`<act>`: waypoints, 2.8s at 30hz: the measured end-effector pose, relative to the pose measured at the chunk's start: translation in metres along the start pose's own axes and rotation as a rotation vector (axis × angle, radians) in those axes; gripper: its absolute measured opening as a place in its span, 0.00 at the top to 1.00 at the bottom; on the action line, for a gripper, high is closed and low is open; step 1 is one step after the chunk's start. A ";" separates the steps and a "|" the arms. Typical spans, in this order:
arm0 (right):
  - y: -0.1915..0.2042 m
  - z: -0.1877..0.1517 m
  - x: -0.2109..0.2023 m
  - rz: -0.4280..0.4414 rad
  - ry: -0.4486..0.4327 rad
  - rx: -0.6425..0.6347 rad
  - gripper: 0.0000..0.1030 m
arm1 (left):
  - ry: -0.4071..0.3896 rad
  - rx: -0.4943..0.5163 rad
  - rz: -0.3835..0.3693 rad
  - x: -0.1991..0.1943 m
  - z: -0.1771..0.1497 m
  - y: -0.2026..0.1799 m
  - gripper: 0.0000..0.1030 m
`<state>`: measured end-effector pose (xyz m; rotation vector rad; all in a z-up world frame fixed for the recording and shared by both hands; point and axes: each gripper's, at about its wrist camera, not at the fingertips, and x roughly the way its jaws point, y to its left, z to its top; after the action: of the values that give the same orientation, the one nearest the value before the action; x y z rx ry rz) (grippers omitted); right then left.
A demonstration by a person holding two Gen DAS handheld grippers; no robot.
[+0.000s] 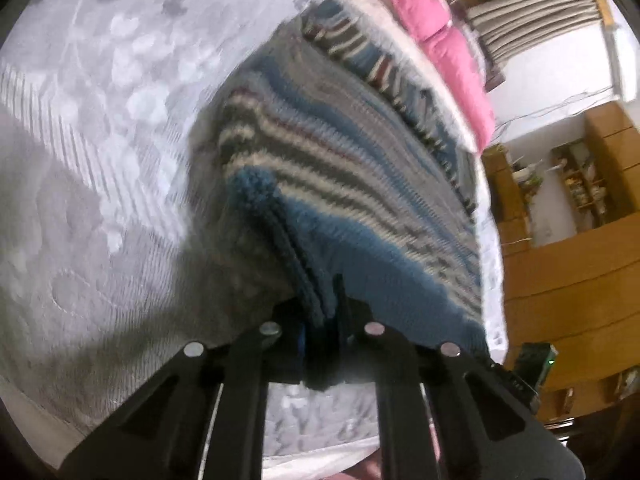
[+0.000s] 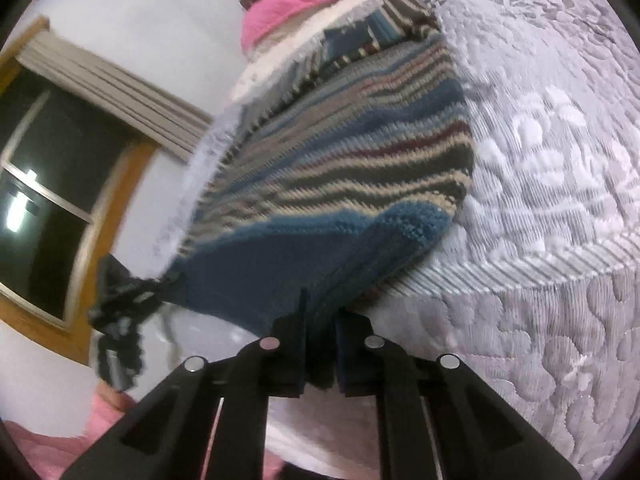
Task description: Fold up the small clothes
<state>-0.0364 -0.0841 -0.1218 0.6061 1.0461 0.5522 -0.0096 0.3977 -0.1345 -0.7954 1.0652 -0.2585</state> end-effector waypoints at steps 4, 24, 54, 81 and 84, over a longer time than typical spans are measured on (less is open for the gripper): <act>0.009 0.021 -0.014 0.063 -0.026 -0.008 0.90 | -0.046 0.052 -0.052 -0.014 0.014 -0.024 0.92; -0.041 0.175 0.043 -0.003 0.017 0.141 0.90 | -0.105 0.111 0.041 0.073 0.151 -0.057 0.92; -0.036 0.208 0.029 -0.161 0.051 -0.066 0.42 | 0.022 0.340 0.183 0.096 0.209 -0.060 0.50; -0.006 0.216 0.117 -0.297 0.227 -0.387 0.43 | 0.147 0.582 0.221 0.152 0.192 -0.086 0.81; 0.002 0.213 0.119 -0.300 0.231 -0.444 0.71 | 0.155 0.574 0.247 0.162 0.193 -0.083 0.72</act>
<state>0.2037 -0.0434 -0.1152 -0.0086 1.1595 0.5738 0.2485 0.3386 -0.1402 -0.1288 1.1447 -0.3956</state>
